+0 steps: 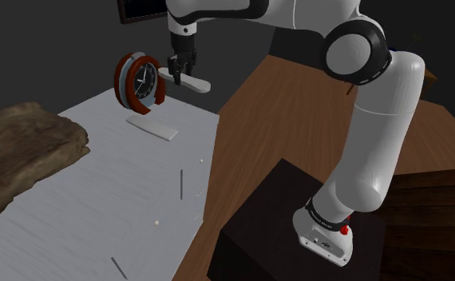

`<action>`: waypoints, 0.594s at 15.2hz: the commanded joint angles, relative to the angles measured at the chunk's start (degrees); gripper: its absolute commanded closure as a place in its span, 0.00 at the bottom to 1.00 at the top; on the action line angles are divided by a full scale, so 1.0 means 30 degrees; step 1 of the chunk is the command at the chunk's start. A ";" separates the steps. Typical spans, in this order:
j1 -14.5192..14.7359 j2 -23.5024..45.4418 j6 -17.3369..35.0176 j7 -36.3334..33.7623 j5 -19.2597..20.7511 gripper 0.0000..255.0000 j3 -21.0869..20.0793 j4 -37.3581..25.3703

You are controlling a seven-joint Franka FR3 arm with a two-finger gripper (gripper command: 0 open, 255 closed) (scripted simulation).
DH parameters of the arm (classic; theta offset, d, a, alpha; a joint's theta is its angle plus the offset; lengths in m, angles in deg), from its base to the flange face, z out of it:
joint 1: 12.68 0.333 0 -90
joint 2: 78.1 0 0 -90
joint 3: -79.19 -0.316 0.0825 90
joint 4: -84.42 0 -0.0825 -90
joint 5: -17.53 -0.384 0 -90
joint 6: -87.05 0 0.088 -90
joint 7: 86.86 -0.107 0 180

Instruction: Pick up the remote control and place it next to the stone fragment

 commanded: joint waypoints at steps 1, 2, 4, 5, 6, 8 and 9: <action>-0.0004 -0.0017 -0.0460 0.0030 -0.0006 1.00 0.0002 -0.0448; -0.0002 -0.0014 -0.0544 0.0032 -0.0006 1.00 0.0001 -0.0534; 0.0530 -0.0250 -0.0463 -0.0767 0.0054 1.00 -0.0258 -0.0195; 0.0797 -0.0340 -0.0436 -0.1169 0.0085 1.00 -0.0391 -0.0066; 0.1062 -0.0410 -0.0418 -0.1574 0.0118 1.00 -0.0528 0.0035; 0.1599 -0.0493 -0.0408 -0.2386 0.0186 1.00 -0.0801 0.0154; 0.1873 -0.0506 -0.0416 -0.2793 0.0221 1.00 -0.0934 0.0172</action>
